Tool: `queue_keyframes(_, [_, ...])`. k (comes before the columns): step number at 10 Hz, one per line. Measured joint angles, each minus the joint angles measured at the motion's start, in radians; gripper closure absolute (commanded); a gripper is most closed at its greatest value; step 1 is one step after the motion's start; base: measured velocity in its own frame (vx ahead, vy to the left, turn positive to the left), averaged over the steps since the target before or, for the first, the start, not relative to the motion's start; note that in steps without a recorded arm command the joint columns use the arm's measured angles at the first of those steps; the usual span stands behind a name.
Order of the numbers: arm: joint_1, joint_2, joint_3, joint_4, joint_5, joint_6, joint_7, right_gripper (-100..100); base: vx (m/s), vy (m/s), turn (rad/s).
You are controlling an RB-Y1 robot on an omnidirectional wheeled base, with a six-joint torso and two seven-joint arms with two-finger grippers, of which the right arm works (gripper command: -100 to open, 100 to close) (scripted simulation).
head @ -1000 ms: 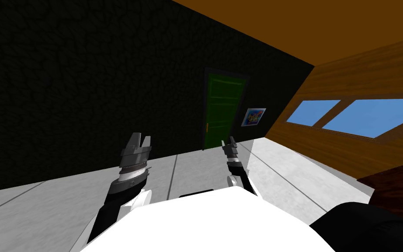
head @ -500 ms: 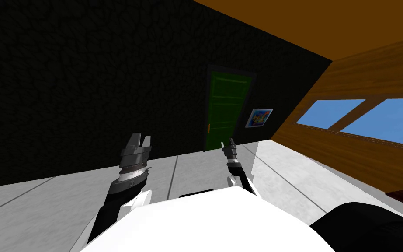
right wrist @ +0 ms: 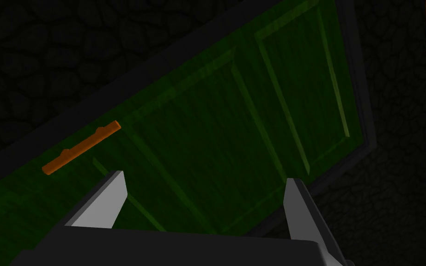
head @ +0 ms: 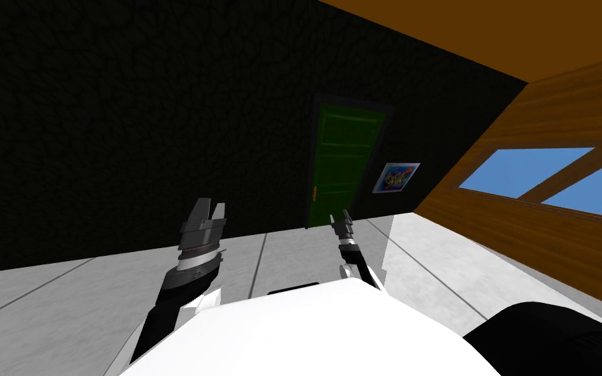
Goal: Pull the door open
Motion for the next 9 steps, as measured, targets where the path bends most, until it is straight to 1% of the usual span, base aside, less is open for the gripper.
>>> queue_keyframes(2, [-0.006,-0.005,-0.006,0.034,-0.005,-0.009,-0.043,-100,0.089,-0.046,0.082])
queue_keyframes(4, [-0.016,-0.006,-0.011,0.071,-0.008,-0.017,-0.086,-100,0.095,-0.043,0.078])
queue_keyframes(7, [-0.032,-0.014,-0.024,0.129,-0.017,-0.029,-0.156,-100,0.091,-0.043,0.085])
queue_keyframes(9, [-0.032,-0.016,-0.027,0.161,-0.021,-0.041,-0.202,-100,0.087,-0.04,0.09])
